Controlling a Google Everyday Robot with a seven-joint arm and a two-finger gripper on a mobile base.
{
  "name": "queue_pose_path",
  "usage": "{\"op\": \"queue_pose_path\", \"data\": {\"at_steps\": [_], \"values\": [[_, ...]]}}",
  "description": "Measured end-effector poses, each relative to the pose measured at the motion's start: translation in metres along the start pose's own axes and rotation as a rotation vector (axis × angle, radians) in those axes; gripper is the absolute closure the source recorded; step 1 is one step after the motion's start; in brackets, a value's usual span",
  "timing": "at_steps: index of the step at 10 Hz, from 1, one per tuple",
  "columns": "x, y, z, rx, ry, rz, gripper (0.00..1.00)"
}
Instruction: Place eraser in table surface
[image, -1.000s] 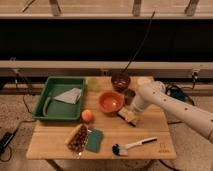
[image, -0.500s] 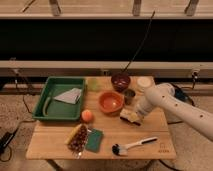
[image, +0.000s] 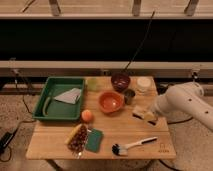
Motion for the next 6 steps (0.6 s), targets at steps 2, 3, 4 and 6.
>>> {"op": "queue_pose_path", "data": {"at_steps": [2,3,4,6], "values": [[0.004,-0.016,-0.019,0.03,0.009,-0.021,1.0],[0.004,-0.02,-0.022,0.034,0.012,-0.027,1.0],[0.0,-0.025,-0.027,0.04,0.014,-0.041,1.0],[-0.002,-0.032,-0.031,0.042,0.015,-0.048,1.0]]}}
